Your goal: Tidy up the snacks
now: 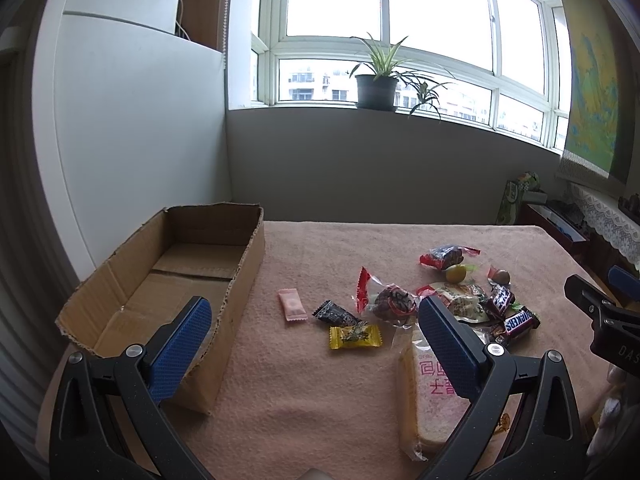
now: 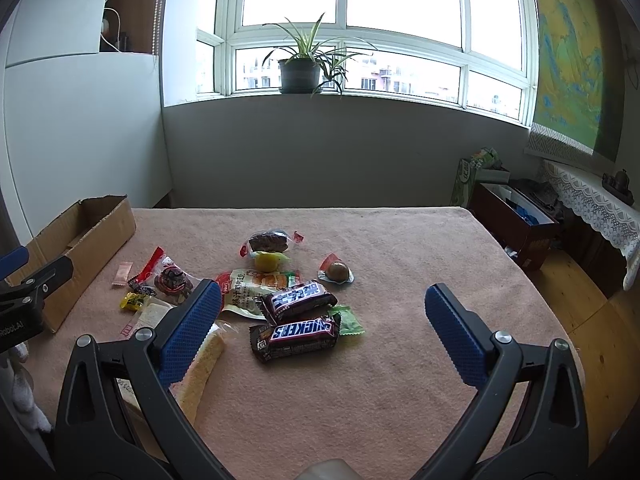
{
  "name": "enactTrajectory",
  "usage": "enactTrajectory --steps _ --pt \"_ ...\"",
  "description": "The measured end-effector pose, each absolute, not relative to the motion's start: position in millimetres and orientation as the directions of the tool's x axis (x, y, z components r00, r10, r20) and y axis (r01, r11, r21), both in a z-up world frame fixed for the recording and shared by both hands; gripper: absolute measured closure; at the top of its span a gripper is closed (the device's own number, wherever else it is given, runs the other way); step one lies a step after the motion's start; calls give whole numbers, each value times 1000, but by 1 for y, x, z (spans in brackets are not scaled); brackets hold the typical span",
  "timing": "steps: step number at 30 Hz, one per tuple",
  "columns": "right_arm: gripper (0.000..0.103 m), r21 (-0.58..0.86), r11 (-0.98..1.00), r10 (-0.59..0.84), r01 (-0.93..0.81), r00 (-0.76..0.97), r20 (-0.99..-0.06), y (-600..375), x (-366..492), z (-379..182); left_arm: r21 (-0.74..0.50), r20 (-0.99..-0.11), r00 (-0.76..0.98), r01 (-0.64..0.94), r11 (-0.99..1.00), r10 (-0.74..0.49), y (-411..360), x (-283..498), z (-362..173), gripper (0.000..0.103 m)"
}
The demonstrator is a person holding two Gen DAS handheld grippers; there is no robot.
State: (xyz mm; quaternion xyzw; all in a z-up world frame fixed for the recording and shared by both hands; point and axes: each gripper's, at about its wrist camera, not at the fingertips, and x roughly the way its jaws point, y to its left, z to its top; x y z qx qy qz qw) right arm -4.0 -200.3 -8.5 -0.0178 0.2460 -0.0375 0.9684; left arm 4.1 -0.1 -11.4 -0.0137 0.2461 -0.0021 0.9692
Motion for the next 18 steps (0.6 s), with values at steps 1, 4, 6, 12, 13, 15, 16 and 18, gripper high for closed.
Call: enactTrajectory --steps 1,4,6,12,13,15,16,18 --pt "0 -54 996 -82 64 876 -475 -200 -4 -8 -27 -476 879 -2 1000 -11 0 4 -12 1" --pt "0 -54 996 -83 65 875 -477 -202 -5 -10 -27 -476 879 -1 1000 -12 -1 4 -12 1" --pt "0 -53 996 -83 65 875 -477 -202 -4 -10 -27 -478 878 -1 1000 -12 -1 5 -13 1" --pt "0 -55 996 -83 64 874 -479 -201 -5 -11 -27 -479 878 -1 1000 -12 0 5 -13 1" --pt "0 -55 996 -83 65 874 -478 -201 -4 -11 -27 -479 878 -1 1000 -12 0 4 -13 1" --pt "0 -53 996 -83 65 874 -478 -201 -5 -11 -26 -478 878 1 1000 -13 0 3 -13 1" --pt "0 -54 996 -83 65 874 -478 -201 -4 -11 -25 -478 878 1 1000 -13 0 3 -13 1" --pt "0 -53 997 -82 64 874 -479 -201 -4 -11 -26 -479 878 2 1000 -14 0 3 -13 1"
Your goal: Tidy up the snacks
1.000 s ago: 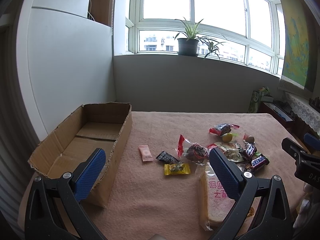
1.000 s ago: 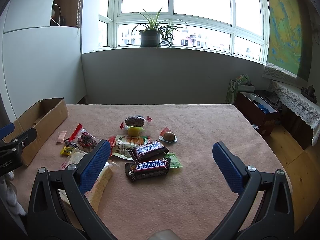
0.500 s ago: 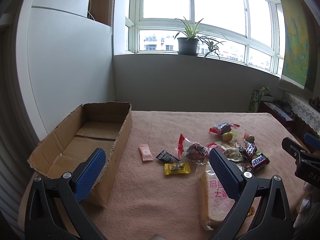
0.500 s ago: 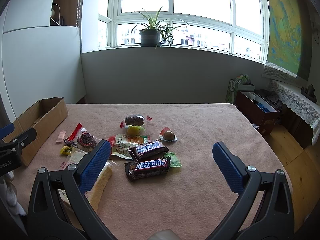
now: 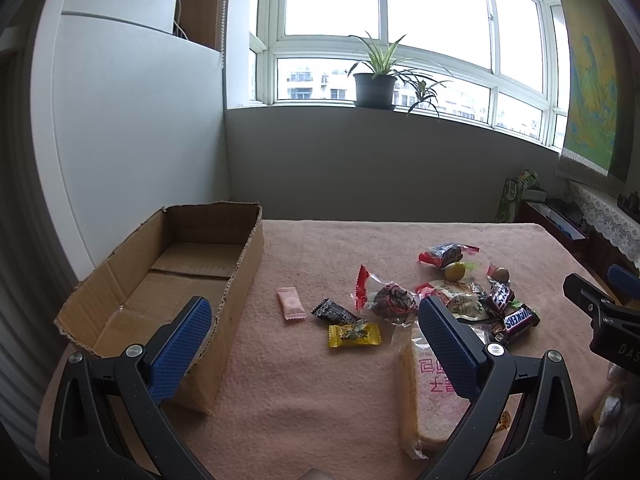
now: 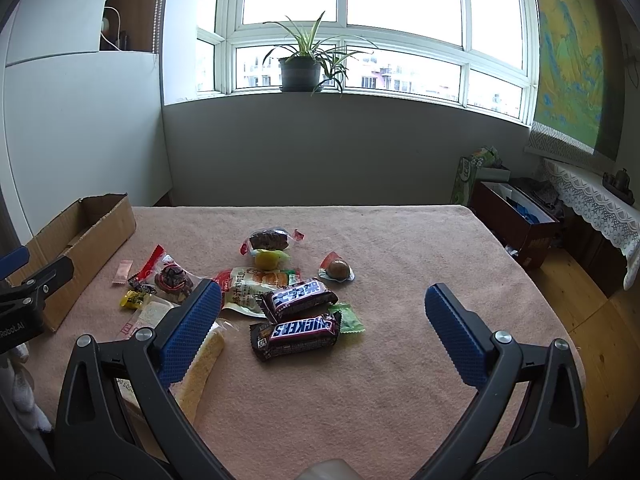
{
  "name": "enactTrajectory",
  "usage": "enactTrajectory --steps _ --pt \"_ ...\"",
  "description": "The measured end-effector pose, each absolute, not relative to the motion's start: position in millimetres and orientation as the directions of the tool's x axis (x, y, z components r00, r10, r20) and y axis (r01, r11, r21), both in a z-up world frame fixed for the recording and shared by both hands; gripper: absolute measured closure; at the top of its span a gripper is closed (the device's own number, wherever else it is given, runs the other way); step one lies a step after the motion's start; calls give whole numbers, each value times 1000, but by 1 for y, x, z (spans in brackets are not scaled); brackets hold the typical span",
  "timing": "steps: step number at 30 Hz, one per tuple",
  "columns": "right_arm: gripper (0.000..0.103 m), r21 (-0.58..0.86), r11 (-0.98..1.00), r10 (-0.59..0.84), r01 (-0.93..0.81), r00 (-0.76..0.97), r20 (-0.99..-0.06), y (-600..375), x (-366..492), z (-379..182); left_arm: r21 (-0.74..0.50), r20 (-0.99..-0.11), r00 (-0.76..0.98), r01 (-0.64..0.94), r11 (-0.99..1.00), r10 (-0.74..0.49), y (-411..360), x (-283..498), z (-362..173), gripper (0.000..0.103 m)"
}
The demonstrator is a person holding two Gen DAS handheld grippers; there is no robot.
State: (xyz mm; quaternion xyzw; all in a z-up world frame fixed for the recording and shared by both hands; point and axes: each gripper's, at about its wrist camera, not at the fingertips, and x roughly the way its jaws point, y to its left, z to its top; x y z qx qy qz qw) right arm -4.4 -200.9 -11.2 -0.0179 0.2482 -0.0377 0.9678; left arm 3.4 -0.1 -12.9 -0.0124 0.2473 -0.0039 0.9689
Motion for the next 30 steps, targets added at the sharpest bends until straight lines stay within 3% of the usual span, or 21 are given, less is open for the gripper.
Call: enactTrajectory --steps 23,30 --pt "0 -50 997 -72 54 868 -492 -198 -7 -12 -24 -477 879 8 1000 -19 0 0 -11 1" --pt "0 2 1000 13 -15 841 -541 -198 -8 -12 -32 -494 869 29 999 -41 3 -2 -10 1"
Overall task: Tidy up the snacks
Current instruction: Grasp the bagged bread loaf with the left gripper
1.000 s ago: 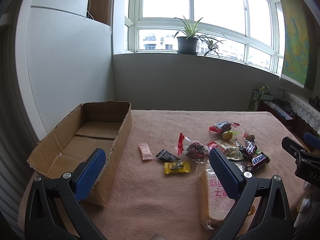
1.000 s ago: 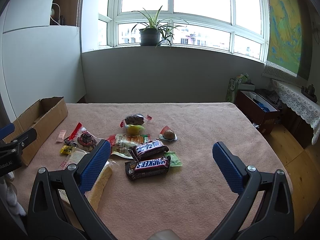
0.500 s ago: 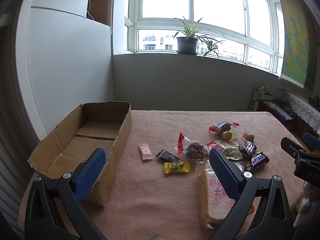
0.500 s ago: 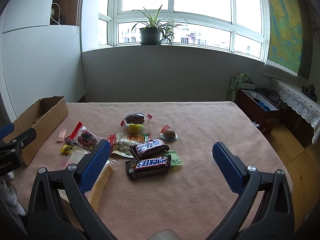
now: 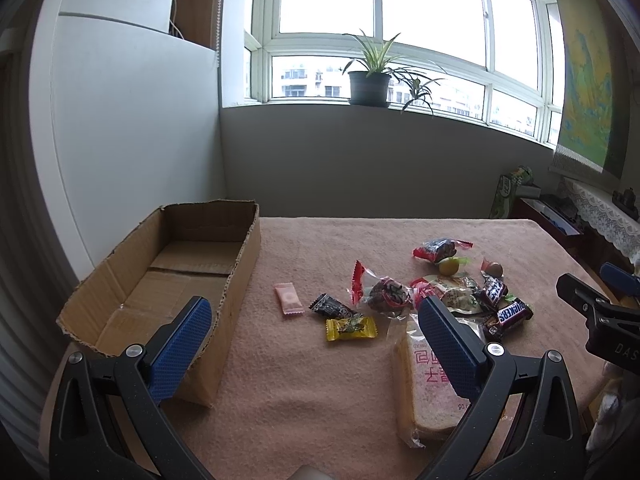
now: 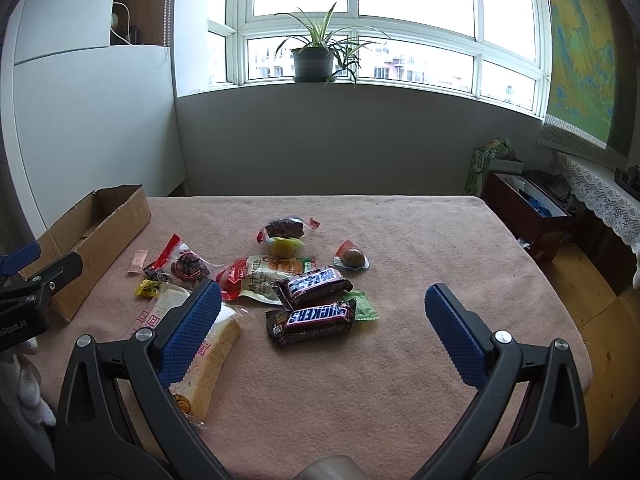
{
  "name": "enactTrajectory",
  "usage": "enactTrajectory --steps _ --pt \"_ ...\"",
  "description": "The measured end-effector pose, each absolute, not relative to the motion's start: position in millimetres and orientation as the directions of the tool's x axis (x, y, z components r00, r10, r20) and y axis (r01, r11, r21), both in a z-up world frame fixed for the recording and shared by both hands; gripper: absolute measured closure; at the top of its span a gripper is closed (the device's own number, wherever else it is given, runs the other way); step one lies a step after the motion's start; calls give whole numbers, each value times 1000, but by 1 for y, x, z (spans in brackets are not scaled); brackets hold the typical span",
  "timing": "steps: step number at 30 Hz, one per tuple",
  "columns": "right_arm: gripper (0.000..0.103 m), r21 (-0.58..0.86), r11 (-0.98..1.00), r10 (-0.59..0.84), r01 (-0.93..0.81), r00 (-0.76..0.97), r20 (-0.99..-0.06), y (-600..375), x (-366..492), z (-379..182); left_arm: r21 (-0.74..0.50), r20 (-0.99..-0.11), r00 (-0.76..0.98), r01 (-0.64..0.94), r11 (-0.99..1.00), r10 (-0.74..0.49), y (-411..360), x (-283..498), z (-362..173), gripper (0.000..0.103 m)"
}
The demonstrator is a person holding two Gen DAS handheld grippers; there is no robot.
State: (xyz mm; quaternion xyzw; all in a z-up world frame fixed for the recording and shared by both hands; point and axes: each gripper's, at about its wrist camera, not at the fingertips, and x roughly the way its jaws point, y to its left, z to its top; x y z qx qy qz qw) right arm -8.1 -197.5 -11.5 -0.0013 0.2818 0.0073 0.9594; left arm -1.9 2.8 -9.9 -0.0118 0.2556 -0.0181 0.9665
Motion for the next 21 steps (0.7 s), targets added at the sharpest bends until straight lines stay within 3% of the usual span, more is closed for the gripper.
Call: enactTrajectory --steps 9,11,15,18,21 --pt "0 370 914 383 -167 655 -651 -205 12 -43 -154 -545 811 150 977 -210 8 -5 -17 4" --pt "13 428 888 434 -167 608 -664 -205 17 -55 -197 -572 774 189 962 -270 6 -2 -24 8" --pt "23 496 851 501 -173 548 -670 -202 24 -70 -279 -628 682 253 926 -375 -3 4 -43 27" --pt "32 521 832 537 -191 511 -671 -194 26 -76 -323 -652 632 271 907 -420 -8 8 -53 35" --pt "41 541 816 565 -203 476 -674 -187 28 -81 -366 -656 595 288 885 -465 -12 10 -58 53"
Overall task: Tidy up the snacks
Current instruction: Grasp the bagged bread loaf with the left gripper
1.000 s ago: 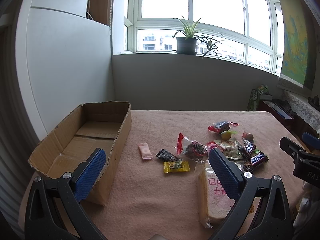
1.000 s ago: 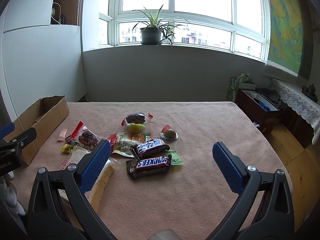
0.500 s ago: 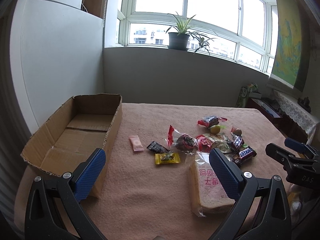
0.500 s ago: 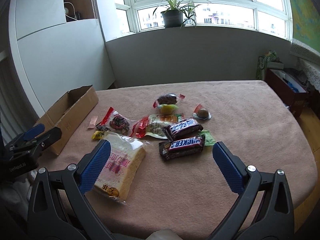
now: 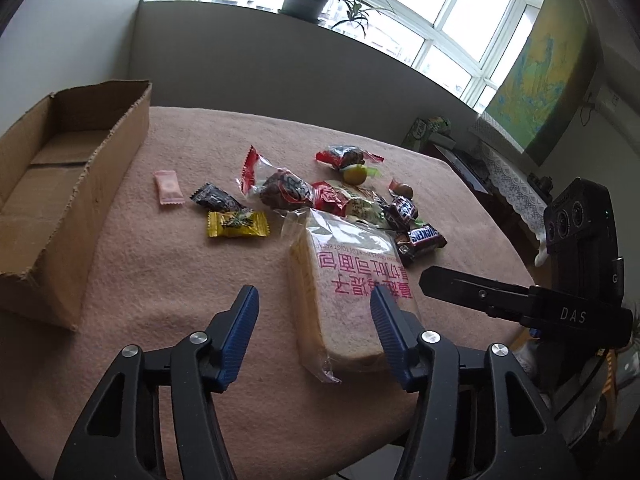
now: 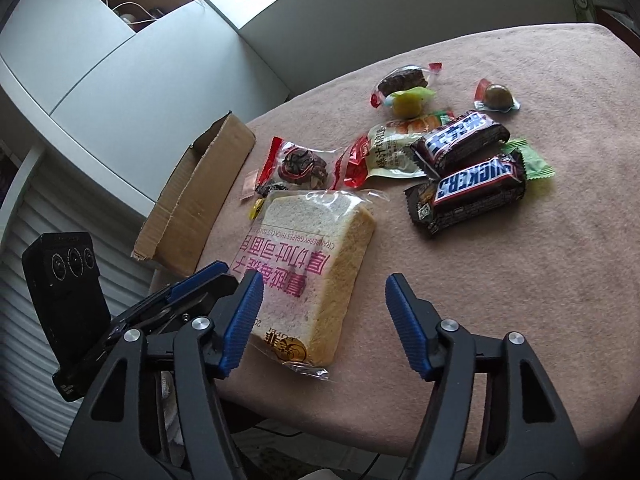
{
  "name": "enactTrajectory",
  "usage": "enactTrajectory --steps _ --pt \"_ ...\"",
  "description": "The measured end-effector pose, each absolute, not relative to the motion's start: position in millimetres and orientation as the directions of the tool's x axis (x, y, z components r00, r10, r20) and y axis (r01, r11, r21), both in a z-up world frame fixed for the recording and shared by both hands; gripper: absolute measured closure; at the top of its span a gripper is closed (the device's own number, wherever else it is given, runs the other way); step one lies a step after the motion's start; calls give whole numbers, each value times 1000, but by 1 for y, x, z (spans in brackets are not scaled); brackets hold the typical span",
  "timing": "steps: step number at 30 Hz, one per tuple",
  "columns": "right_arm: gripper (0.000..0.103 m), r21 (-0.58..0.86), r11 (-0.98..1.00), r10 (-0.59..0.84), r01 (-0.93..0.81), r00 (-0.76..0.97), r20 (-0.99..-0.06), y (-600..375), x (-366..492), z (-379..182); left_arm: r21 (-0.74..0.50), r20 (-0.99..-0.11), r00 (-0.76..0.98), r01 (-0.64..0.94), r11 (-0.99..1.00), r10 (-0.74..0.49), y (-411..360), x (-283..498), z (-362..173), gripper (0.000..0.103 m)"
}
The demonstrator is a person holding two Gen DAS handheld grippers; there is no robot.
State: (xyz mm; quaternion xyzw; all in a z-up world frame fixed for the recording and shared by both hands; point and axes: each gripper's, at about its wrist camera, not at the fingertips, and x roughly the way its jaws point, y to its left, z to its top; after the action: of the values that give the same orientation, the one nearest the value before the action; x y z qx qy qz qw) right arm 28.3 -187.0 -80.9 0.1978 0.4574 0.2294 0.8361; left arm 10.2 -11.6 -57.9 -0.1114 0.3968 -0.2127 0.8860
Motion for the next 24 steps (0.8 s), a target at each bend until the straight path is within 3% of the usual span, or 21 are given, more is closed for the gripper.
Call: enactTrajectory --steps 4,10,24 --pt "51 546 812 576 -209 445 -686 -180 30 -89 -402 -664 561 290 869 -494 -13 12 -63 59" --pt "58 555 800 594 -229 437 -676 -177 29 -88 -432 -664 527 309 847 -530 -17 10 -66 66" --pt "59 482 819 573 -310 484 -662 -141 35 -54 -404 -629 597 298 865 -499 -4 6 -50 68"
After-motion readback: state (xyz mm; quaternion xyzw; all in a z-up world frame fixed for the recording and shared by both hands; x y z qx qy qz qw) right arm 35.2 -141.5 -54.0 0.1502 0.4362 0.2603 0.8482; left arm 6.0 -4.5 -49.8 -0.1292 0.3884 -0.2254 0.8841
